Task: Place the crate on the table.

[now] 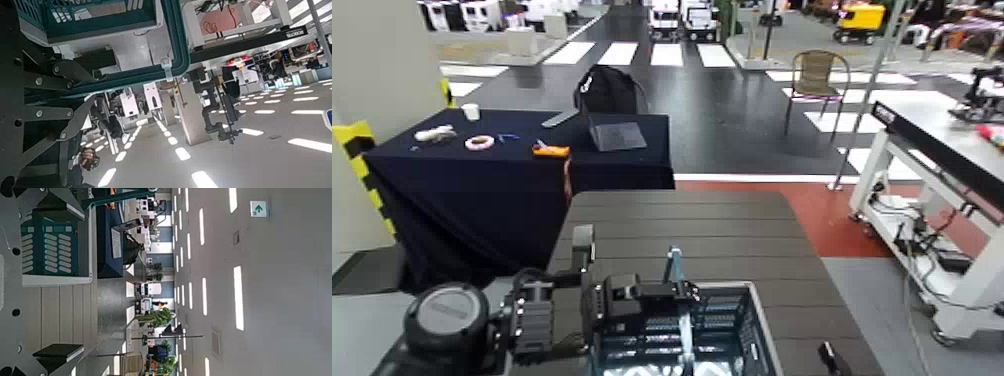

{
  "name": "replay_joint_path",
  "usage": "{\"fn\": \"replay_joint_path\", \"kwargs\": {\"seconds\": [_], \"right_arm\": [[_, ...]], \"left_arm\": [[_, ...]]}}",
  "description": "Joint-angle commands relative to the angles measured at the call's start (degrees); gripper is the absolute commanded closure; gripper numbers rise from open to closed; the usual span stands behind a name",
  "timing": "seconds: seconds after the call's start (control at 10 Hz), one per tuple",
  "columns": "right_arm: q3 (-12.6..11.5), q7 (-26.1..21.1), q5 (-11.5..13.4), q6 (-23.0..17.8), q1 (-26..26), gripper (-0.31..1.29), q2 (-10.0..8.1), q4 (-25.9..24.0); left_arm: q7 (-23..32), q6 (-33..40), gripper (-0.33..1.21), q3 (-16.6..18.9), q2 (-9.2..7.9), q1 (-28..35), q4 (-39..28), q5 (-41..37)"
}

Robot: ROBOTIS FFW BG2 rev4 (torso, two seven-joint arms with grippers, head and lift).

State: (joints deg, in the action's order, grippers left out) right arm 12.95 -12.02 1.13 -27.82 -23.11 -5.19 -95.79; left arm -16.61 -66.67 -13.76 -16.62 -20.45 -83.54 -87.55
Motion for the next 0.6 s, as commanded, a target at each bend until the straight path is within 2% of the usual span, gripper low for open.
{"fn": "replay_joint_path", "kwargs": {"seconds": [0.1, 0.4, 0.6], "right_arm": [[0.06, -0.02, 0.1, 0.05, -0.01, 0.13, 0.09, -0.01], [0.23, -0.02, 0.18, 0.05, 0.17, 0.13, 0.09, -0.01], [0.5, -0.02, 0.1, 0.14, 0.26, 0.13, 0.09, -0.01]], "left_arm": [[-3.16, 0.66, 1.19, -1.97, -0.08, -3.98, 3.56, 4.05], [-9.4, 3.03, 1.19, -5.31, 0.62, -9.17, 9.27, 9.59], [-12.74, 4.44, 1.19, -7.77, 1.68, -12.95, 13.49, 12.93]]}}
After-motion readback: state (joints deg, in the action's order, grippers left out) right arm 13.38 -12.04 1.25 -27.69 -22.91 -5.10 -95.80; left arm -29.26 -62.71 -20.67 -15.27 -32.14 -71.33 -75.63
